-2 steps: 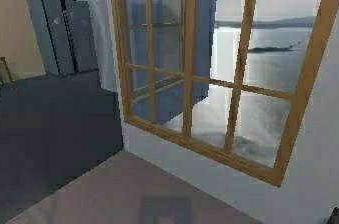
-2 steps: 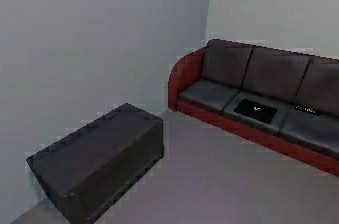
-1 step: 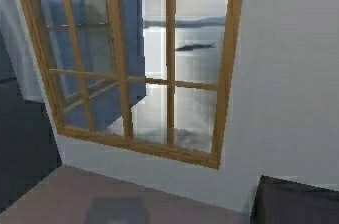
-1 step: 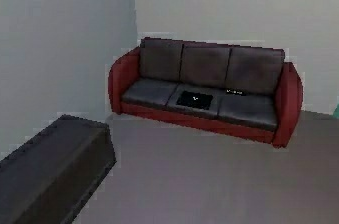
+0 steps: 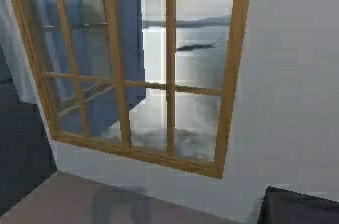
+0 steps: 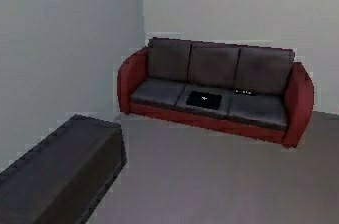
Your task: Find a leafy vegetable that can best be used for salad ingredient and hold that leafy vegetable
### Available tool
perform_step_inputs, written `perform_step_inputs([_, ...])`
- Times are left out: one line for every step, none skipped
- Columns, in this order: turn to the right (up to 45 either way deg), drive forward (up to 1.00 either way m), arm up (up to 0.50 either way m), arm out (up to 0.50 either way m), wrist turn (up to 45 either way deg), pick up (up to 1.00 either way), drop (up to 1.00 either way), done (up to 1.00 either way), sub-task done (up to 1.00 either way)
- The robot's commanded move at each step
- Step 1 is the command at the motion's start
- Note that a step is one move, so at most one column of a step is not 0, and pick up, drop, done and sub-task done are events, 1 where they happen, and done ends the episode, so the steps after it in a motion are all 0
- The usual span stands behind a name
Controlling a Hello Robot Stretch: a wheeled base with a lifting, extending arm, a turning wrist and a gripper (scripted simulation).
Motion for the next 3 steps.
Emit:
perform_step_inputs([-24.0, 0.0, 0.0, 0.0, 0.0, 0.0, 0.0, 0.0, 0.0])
perform_step_inputs([0.0, 0.45, 0.0, 0.0, 0.0, 0.0, 0.0, 0.0, 0.0])
perform_step_inputs([-42.0, 0.0, 0.0, 0.0, 0.0, 0.0, 0.0, 0.0, 0.0])
